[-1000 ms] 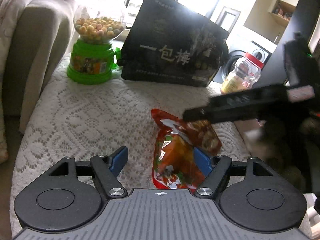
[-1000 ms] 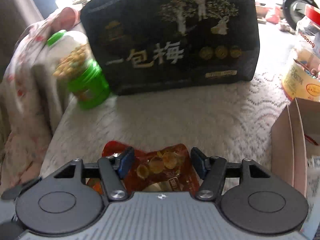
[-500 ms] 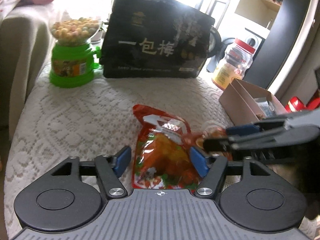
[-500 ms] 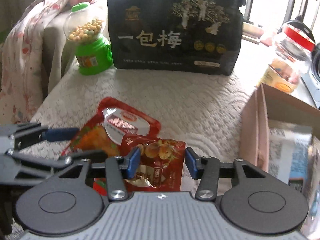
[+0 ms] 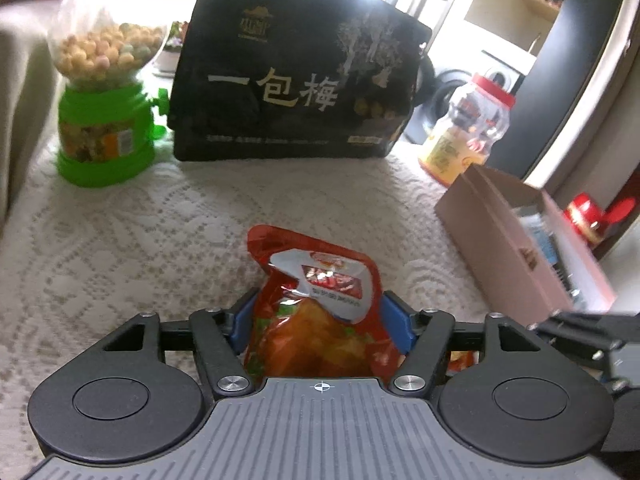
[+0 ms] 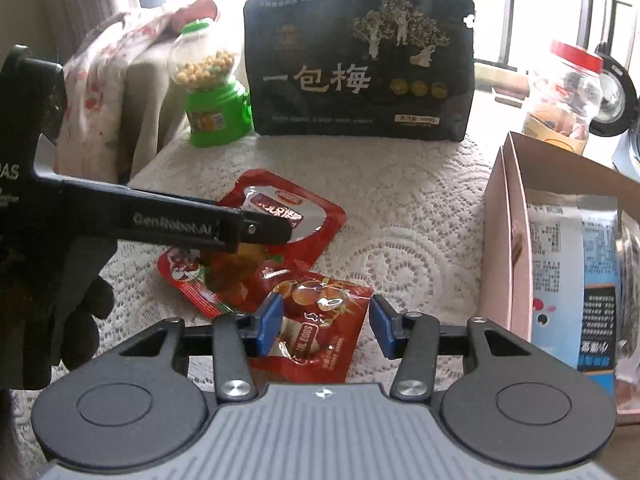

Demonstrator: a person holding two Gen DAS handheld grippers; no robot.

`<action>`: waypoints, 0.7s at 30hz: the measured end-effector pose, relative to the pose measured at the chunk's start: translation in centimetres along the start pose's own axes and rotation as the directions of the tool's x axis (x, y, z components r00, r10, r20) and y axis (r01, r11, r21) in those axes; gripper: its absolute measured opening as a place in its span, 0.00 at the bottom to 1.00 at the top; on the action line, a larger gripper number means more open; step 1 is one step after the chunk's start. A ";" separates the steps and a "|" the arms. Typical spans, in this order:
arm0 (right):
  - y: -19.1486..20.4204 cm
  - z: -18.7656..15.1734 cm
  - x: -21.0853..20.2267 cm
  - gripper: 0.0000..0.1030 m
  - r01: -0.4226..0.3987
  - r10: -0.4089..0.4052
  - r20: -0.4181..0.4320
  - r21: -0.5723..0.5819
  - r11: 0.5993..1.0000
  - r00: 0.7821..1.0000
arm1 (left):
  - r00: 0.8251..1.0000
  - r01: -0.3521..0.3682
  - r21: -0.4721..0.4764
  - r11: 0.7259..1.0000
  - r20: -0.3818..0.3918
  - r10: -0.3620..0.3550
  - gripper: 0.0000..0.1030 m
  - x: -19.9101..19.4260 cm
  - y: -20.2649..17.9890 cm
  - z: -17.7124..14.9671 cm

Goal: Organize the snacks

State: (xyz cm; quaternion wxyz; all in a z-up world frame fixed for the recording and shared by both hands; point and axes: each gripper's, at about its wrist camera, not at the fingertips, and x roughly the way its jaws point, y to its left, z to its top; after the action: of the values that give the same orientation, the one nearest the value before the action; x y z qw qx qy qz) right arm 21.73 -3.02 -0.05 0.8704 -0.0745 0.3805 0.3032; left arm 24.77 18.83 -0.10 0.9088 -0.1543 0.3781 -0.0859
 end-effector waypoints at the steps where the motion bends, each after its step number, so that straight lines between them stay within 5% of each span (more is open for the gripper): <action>1: -0.1 -0.2 0.1 0.47 -0.005 0.005 0.016 0.010 1.000 1.000 | 1.000 0.021 -0.019 1.000 -0.003 -0.021 0.68 0.0 0.3 0.1; 7: 0.6 -0.3 1.5 0.54 -0.043 0.042 0.057 0.012 0.999 0.998 | 0.996 0.085 -0.097 0.992 0.017 -0.083 0.68 0.4 1.2 0.2; 11: 1.3 -0.6 1.3 0.55 -0.057 0.059 0.068 -0.021 0.998 0.996 | 0.994 0.094 -0.107 0.990 -0.051 -0.100 0.67 -0.7 0.6 0.9; 17: -0.2 -2.5 -0.6 0.54 -0.147 0.145 0.068 0.037 0.988 0.987 | 0.974 0.228 -0.094 0.969 0.021 -0.227 0.54 -4.6 -1.0 0.9; 21: -0.5 -3.3 -0.9 0.54 -0.137 0.133 0.076 0.044 0.990 0.988 | 0.993 0.109 -0.006 0.994 0.037 -0.109 0.57 -2.0 -2.0 0.2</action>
State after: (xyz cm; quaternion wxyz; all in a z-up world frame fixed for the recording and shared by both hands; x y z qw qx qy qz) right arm 19.49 -5.01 -1.75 0.8628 -0.0159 0.3601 0.3545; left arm 23.45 17.59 2.06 0.9088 -0.1798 0.3528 -0.1311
